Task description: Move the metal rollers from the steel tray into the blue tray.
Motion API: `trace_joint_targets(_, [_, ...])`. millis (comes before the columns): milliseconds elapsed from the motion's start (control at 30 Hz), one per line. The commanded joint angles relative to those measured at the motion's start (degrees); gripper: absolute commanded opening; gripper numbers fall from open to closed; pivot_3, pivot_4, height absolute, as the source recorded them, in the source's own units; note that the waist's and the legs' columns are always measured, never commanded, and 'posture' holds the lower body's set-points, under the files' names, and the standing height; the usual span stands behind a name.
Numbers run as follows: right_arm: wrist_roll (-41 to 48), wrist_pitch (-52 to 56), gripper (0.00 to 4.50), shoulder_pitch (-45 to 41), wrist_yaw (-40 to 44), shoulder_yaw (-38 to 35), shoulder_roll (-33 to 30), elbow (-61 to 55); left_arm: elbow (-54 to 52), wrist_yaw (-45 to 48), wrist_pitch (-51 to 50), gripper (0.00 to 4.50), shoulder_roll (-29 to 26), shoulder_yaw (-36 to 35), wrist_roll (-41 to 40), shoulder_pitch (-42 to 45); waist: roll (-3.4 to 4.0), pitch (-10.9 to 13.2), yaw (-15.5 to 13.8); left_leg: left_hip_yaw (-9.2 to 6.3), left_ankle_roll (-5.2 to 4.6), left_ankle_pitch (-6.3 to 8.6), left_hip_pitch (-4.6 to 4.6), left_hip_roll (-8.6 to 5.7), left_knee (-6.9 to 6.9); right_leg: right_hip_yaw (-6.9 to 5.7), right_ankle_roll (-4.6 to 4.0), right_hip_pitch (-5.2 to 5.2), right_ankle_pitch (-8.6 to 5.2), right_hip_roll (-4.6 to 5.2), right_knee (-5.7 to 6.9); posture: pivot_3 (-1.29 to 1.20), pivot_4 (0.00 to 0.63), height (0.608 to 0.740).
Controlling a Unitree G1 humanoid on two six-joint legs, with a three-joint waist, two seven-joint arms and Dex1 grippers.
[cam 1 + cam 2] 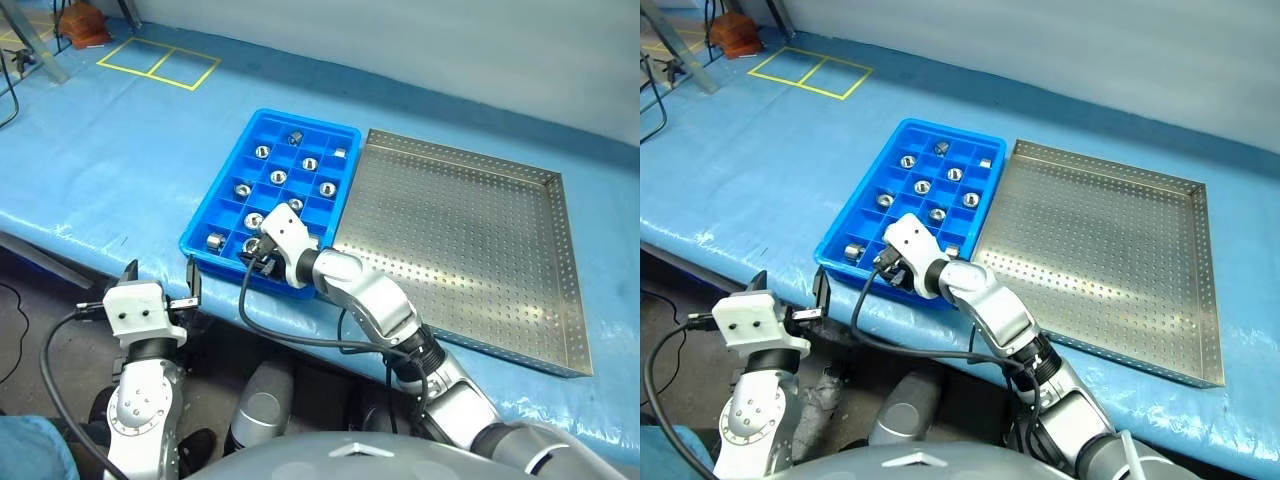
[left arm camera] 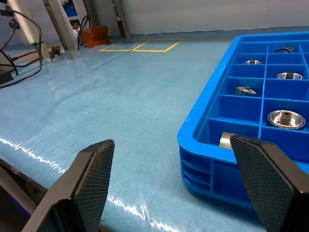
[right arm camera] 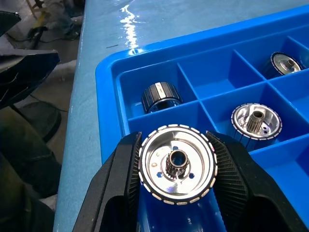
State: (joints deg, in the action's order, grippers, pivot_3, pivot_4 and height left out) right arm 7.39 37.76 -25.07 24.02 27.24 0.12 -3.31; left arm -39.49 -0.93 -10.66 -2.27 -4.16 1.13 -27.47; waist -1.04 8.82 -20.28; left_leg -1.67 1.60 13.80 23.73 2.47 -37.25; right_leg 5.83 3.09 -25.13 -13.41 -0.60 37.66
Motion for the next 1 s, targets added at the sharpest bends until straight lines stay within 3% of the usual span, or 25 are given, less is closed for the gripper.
trace_joint_targets(33, [-0.19,1.53,1.71,1.38,-0.03,-1.24,-1.37,-2.09,-0.92,0.78,0.27,4.21,-0.33,0.72,-0.04,1.48,0.00,-0.01,-0.72,0.01,0.02,0.01,0.02,0.01,0.00,0.00,0.00,-0.03,0.00,0.00,0.01,0.52,0.150,0.740])
trace_joint_targets(467, [1.33,8.94,1.71,4.33,1.14,-2.07,-6.00,-9.12,0.23,2.80,-1.43,4.21,-1.19,1.11,-0.23,4.80,-0.04,-0.05,-2.44,0.07,0.11,0.05,0.20,0.01,-0.02,0.00,0.01,-0.19,0.01,0.01,-0.03,0.46,0.150,0.740])
trace_joint_targets(733, [1.40,8.71,4.29,5.64,-0.43,-2.99,-4.88,-12.22,0.71,4.20,-2.90,4.21,-2.27,0.60,-0.77,7.26,-0.08,-0.08,-1.34,0.11,0.14,0.12,0.21,0.02,-0.02,-0.01,0.01,-0.16,0.00,0.01,-0.07,0.39,0.150,0.740])
trace_joint_targets(1000, [0.03,4.79,4.29,11.64,-5.57,-10.56,-6.89,-22.99,5.20,7.22,-4.46,4.21,-6.05,-1.62,-2.86,15.80,-0.05,-0.06,2.25,0.08,0.16,0.11,0.19,0.06,-0.09,-0.04,0.00,0.12,-0.02,0.00,-0.02,0.24,0.150,0.740])
